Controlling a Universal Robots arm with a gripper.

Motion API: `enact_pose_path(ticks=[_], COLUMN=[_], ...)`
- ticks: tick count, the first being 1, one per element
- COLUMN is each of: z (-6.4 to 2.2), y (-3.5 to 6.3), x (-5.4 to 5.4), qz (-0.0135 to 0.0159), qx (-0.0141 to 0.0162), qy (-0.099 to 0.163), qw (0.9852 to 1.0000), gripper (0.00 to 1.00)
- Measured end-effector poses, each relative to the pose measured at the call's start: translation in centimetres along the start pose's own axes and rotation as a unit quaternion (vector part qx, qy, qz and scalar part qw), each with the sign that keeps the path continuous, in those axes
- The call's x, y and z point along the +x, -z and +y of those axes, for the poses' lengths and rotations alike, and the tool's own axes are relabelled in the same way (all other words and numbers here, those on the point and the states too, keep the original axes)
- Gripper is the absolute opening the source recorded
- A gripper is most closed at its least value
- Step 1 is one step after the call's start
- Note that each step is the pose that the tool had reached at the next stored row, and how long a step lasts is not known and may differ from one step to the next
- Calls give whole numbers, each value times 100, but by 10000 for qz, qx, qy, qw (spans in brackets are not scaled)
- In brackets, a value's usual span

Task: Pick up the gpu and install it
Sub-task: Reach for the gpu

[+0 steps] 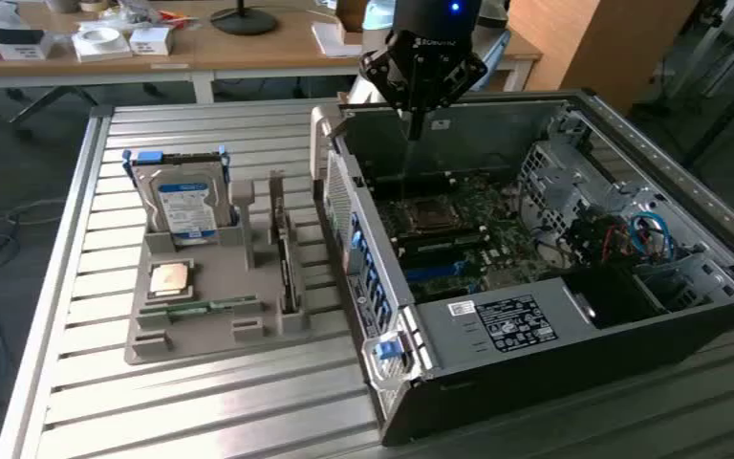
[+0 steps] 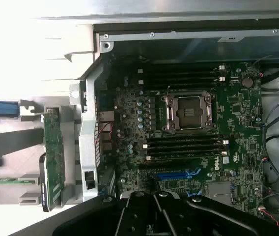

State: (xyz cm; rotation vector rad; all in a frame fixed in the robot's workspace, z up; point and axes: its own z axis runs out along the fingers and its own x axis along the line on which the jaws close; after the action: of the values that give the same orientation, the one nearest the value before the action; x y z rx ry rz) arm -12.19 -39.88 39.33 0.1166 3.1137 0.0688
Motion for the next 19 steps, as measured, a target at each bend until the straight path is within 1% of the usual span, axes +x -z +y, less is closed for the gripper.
enact_pose_path(ticks=[10,15,19], z=[0,-4,-9], y=[-1,1,3], x=[3,49,117], qz=[0,0,0], qx=[-1,0,0], qy=[0,0,0], qw=[10000,10000,10000], gripper=[11,11,11])
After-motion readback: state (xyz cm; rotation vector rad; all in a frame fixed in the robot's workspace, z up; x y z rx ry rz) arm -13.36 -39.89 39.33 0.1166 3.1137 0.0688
